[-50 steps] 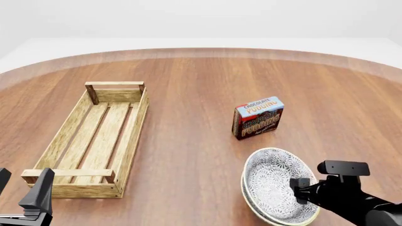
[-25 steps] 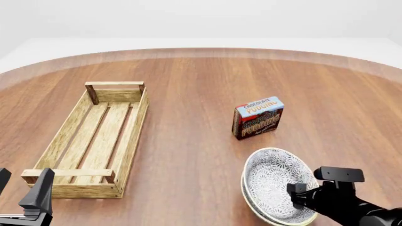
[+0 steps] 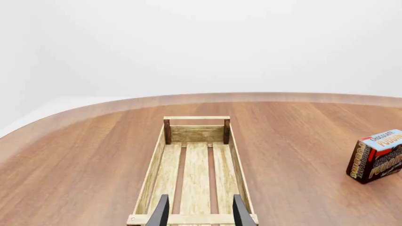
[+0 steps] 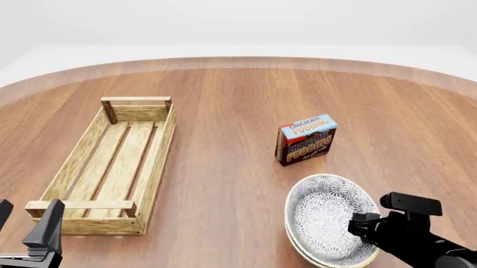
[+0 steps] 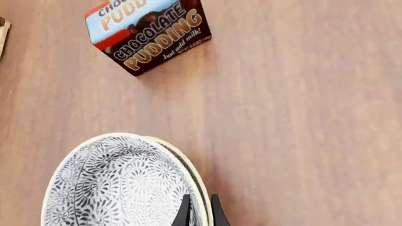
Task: Stack the left bowl on the right bowl and place them in the tray.
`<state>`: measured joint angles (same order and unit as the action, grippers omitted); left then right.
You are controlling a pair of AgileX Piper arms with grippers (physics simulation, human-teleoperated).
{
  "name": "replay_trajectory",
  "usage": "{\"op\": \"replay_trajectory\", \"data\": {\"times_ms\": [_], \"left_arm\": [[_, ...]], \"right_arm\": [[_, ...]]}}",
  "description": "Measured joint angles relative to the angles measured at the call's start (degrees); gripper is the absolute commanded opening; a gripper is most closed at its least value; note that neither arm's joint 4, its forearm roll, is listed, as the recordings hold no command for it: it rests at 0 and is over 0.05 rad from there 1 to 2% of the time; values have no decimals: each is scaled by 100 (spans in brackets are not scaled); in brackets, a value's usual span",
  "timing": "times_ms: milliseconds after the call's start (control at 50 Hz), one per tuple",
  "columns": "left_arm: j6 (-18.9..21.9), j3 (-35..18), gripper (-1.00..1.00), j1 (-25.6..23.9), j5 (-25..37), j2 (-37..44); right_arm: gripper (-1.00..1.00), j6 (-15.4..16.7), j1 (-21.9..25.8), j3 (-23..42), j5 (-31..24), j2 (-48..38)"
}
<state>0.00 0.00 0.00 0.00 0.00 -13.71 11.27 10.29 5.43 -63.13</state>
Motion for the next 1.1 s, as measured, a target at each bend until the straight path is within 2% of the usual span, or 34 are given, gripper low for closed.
{"op": "replay_trajectory", "data": {"times_ms": [320, 520, 660, 880, 1100], "left_arm": [[0, 0, 100, 0, 0, 0], [0, 0, 100, 0, 0, 0], [0, 0, 100, 0, 0, 0], [0, 0, 100, 0, 0, 0], [0, 0, 100, 0, 0, 0]], "right_arm": [[-100, -143, 125, 371, -1177, 1284], [-100, 53, 59, 1181, -1861, 1541], [-100, 311, 118, 2076, -2218, 1261], [-100, 648, 379, 3817, -2602, 294], [-100, 800, 810, 5714, -3023, -820]]}}
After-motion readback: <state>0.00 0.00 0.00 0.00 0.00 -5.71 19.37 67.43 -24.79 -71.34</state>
